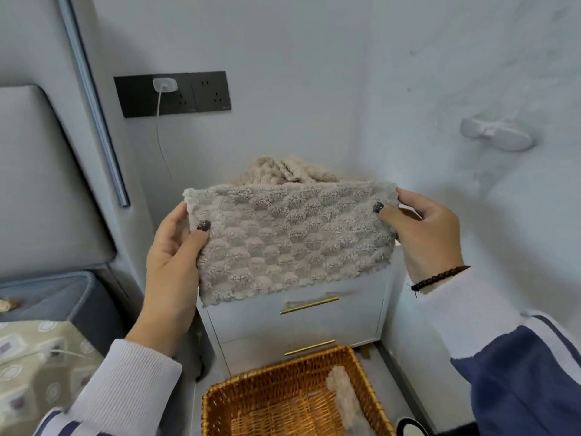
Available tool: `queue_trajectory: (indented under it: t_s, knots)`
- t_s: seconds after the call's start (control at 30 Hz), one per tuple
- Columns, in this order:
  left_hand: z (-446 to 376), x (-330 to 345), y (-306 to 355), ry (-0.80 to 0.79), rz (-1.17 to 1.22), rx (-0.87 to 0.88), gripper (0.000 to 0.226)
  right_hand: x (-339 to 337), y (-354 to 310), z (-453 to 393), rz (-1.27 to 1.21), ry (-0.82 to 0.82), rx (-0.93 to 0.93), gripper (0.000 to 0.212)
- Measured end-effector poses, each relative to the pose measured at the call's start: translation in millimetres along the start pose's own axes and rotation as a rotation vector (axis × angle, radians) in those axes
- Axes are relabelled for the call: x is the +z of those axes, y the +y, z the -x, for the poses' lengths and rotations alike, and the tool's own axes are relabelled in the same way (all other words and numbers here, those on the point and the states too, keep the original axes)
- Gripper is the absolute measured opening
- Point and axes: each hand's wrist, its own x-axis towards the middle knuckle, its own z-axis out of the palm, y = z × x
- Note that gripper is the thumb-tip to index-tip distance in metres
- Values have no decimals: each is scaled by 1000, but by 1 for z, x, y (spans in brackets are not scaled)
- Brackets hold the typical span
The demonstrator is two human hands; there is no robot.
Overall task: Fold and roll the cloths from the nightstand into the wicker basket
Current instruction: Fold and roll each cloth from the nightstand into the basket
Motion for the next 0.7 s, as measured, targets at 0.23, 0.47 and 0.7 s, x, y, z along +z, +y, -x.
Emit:
queue_trajectory:
  t_s: [0.23,0.47,0.7]
  knots:
    - [7,6,-7,-119,71,-641,45,-19,4,10,-30,-70,116,50]
    - [-6,-4,-13,-86,170,-783,49,-26,28,-10,-167,-243,551,91]
    - [-7,-6,-25,-87,99,-757,29,-16,26,-13,-73,-364,672,23]
